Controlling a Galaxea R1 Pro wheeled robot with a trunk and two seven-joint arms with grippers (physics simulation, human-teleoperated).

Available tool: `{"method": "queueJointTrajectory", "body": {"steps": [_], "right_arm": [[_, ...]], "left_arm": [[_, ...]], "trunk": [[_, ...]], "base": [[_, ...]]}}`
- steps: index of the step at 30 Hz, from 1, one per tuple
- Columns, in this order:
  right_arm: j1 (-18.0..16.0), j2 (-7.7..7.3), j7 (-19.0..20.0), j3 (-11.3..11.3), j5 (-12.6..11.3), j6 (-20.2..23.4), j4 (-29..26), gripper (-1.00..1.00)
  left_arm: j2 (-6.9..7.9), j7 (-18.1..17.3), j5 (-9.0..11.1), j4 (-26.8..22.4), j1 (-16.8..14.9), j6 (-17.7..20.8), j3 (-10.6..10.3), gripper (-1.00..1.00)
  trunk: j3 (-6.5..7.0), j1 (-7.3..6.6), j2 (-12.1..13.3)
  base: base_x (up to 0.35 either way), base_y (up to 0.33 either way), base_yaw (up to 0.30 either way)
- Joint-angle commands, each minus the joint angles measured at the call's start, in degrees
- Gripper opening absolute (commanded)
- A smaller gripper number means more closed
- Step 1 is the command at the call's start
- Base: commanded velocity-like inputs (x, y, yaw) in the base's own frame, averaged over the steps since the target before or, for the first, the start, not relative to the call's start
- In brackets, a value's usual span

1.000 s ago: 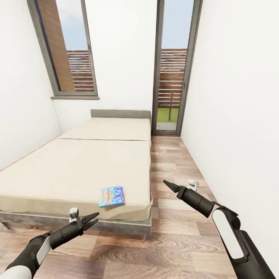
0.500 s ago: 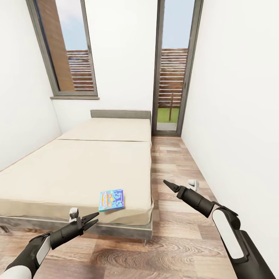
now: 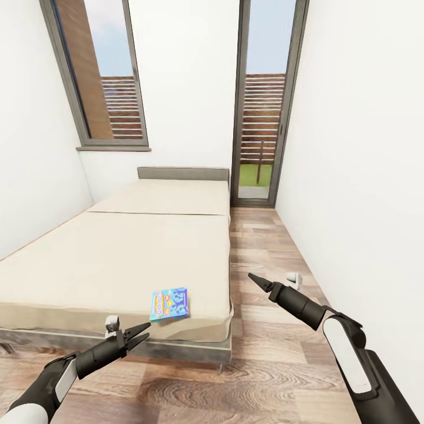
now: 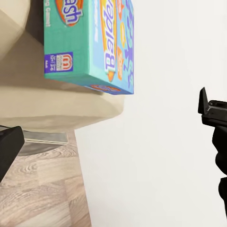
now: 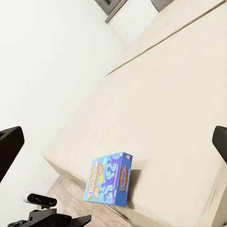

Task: Put all the toys in the child's room - the three board games (two on the bed and one on the table), the two jigsaw puzzles on the table, and the tennis ball on the table - inside the toy box on the table in the child's room.

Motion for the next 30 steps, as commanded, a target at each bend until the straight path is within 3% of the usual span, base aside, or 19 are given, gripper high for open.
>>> {"method": "queueJointTrajectory", "body": {"steps": [1,30], "right_arm": [[-0.03,-0.03,0.03,-0.08,-0.34,0.5,-0.07,1.0],[-0.03,0.03,0.11,-0.06,-0.35,0.39,-0.11,1.0]], "left_arm": [[0.0,-0.17,0.05,0.01,-0.03,0.6,0.08,1.0],[0.0,-0.24,0.07,0.01,-0.04,0.69,0.08,1.0]], "trunk": [[-0.05,-0.01,-0.02],[-0.05,-0.01,-0.02]], "base": [[0.0,0.0,0.0],[0.028,-0.019,0.0]]}}
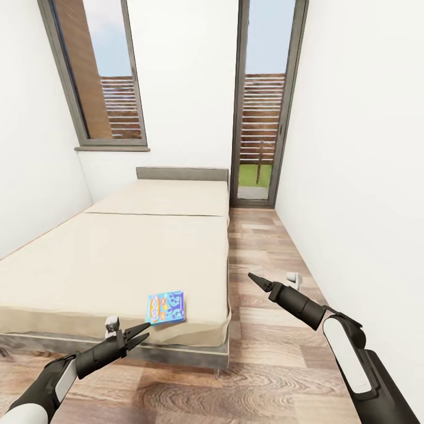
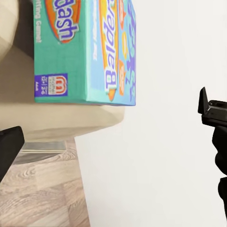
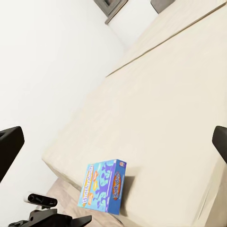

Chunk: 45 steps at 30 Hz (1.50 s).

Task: Put all the toys in the child's room - the three board games (two on the bed and one on the table), the two jigsaw puzzles on the table, and the tennis ball on the table - inside the toy box on the table in the child's room.

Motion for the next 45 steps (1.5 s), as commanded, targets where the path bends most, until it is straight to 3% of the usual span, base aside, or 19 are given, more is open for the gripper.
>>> {"method": "queueJointTrajectory", "body": {"steps": [1,13,20,33,45], "right_arm": [[-0.03,0.01,0.03,-0.08,-0.34,0.45,-0.01,1.0],[-0.03,0.01,0.03,-0.08,-0.34,0.33,0.02,1.0],[-0.03,0.01,0.04,-0.08,-0.34,0.26,0.02,1.0],[-0.03,0.0,0.38,-0.08,-0.34,0.23,-0.03,1.0],[-0.03,-0.01,2.27,-0.08,-0.25,0.08,-0.02,1.0]], "left_arm": [[0.0,-0.17,0.05,0.01,-0.03,0.6,0.08,1.0],[-0.01,-0.22,0.12,0.01,-0.02,0.6,0.07,1.0],[-0.01,-0.2,0.15,0.01,-0.02,0.6,0.08,1.0],[-0.01,0.0,0.03,0.01,-0.02,0.65,0.16,1.0],[-0.01,0.04,0.04,0.01,-0.02,0.65,0.03,1.0]], "trunk": [[-0.05,-0.01,-0.02],[-0.05,-0.01,-0.02],[-1.31,1.53,-2.83],[-4.19,1.86,-3.0],[-4.19,1.86,-3.0]], "base": [[0.008,-0.003,0.0],[0.002,-0.001,0.0],[0.0,0.0,0.0],[0.0,0.0,0.0],[0.0,-0.004,0.0]]}}
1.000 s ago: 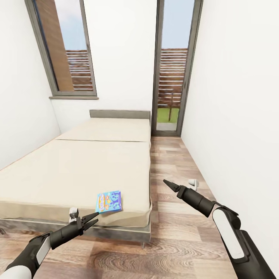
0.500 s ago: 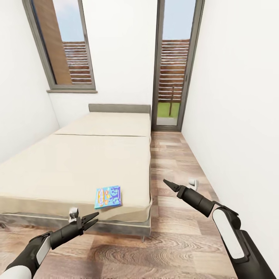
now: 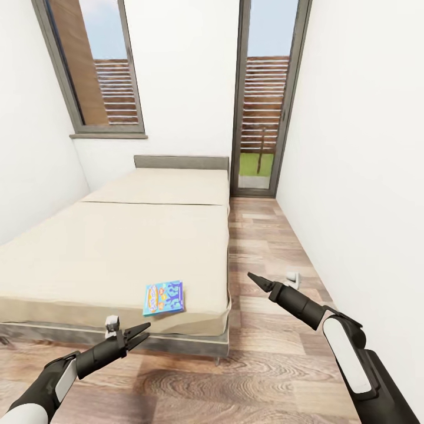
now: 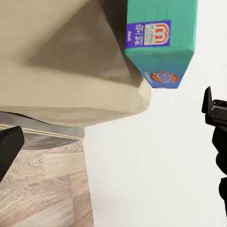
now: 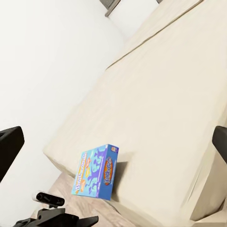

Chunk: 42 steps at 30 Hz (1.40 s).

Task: Put all the toys in the child's room - the three board games (two on the bed and one on the table), the two jigsaw puzzles on the table, and the tennis ball on the table - inside the toy box on the table in the child's room.

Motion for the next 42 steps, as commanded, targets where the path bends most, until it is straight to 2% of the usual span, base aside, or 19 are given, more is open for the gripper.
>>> {"method": "queueJointTrajectory", "body": {"steps": [1,23,40,42], "right_arm": [[-0.03,0.01,0.08,-0.07,-0.34,0.44,-0.01,1.0],[-0.03,-0.05,0.17,-0.13,-0.08,0.45,0.33,1.0],[-0.03,0.02,0.17,-0.08,0.04,0.45,0.51,1.0],[-0.03,0.02,0.17,-0.07,0.07,0.44,0.51,1.0]], "left_arm": [[-0.01,-0.13,0.01,0.0,-0.03,0.62,0.06,1.0],[-0.01,-0.29,0.04,0.0,-0.03,0.56,0.03,1.0],[-0.01,-0.45,0.13,0.0,-0.03,0.38,-0.05,1.0],[-0.01,-0.47,0.13,0.0,-0.03,0.38,-0.05,1.0]], "trunk": [[-0.05,-0.01,-0.02],[-0.05,-0.01,-0.02],[-0.05,-0.01,-0.02],[0.39,-0.06,0.01]], "base": [[0.0,-0.128,0.0],[0.025,-0.068,0.0],[0.005,-0.006,0.0],[0.0,0.0,0.0]]}}
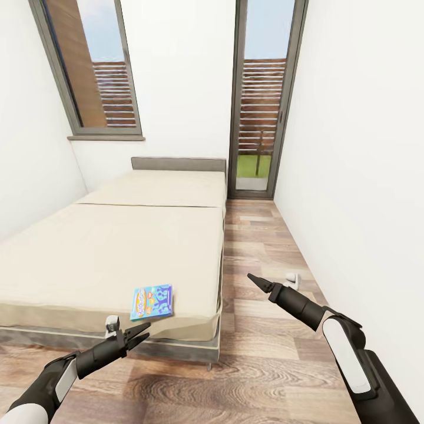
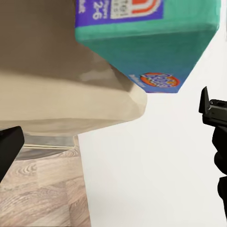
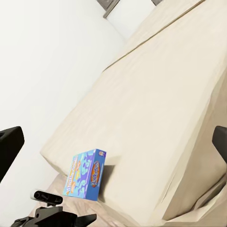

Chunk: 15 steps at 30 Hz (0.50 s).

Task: Put all the toys in the child's room - the three board games (two on the bed and one on the table), the two jigsaw puzzles on the table, and the tennis ball on the table - inside the toy box on the table in the child's room.

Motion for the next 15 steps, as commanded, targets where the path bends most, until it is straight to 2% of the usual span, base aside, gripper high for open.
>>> {"method": "queueJointTrajectory", "body": {"steps": [1,10,15], "right_arm": [[-0.03,0.0,0.02,-0.08,-0.32,0.44,-0.01,1.0],[-0.03,0.0,0.02,-0.07,-0.25,0.43,0.0,1.0],[-0.03,0.0,0.02,-0.06,-0.22,0.43,0.0,1.0]], "left_arm": [[0.0,-0.17,0.05,0.01,-0.03,0.6,0.07,1.0],[0.0,-0.19,0.12,-0.03,-0.03,0.6,0.13,1.0],[0.0,-0.19,0.13,-0.07,-0.03,0.6,0.16,1.0]], "trunk": [[-0.04,-0.01,-0.02],[-0.04,-0.01,-0.02],[1.06,-0.14,0.05]], "base": [[0.0,0.0,0.0],[0.0,0.0,0.0],[0.0,0.0,0.0]]}}
